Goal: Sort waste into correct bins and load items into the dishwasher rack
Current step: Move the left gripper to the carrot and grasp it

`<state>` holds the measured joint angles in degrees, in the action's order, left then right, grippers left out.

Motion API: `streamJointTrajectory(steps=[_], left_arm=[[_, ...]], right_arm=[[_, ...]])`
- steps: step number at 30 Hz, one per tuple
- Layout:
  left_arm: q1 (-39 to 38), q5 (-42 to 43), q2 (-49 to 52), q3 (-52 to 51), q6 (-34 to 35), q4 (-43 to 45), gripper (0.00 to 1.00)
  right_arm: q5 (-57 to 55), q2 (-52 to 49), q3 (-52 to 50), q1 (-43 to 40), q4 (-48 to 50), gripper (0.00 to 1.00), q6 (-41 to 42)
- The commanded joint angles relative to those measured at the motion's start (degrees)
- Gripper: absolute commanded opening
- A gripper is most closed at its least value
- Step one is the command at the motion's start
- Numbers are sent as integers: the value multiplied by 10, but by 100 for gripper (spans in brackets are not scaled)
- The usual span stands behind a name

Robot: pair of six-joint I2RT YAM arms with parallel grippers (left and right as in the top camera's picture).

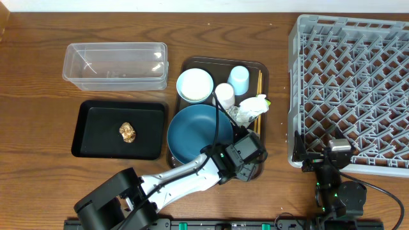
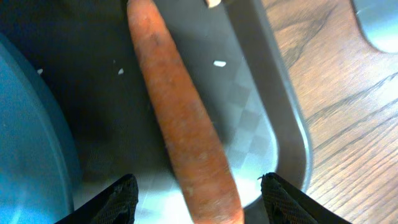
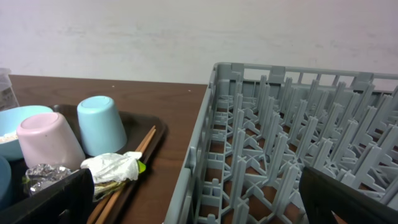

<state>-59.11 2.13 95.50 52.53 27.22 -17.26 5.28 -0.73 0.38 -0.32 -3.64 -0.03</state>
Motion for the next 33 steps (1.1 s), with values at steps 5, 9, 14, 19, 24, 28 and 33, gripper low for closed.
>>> streamJointTrajectory(steps=[5,9,14,19,24,28,33], left_arm=[[-1,-11,9,45,25,0,65],[2,-10,39,95,37,-68,66],[4,-16,75,189,37,-166,67],[15,-14,79,199,51,-168,67],[19,19,100,199,50,-168,67],[19,19,124,199,50,-166,67],[19,19,144,199,50,-165,67]], right_arm=[[-3,3,-1,-4,-2,99,6],[-3,3,-1,-4,-2,99,6],[-3,3,-1,-4,-2,99,6],[-3,3,-1,-4,-2,99,6],[-3,3,-1,-4,-2,99,6],[-3,3,-1,-4,-2,99,6],[-3,3,-1,-4,-2,99,6]])
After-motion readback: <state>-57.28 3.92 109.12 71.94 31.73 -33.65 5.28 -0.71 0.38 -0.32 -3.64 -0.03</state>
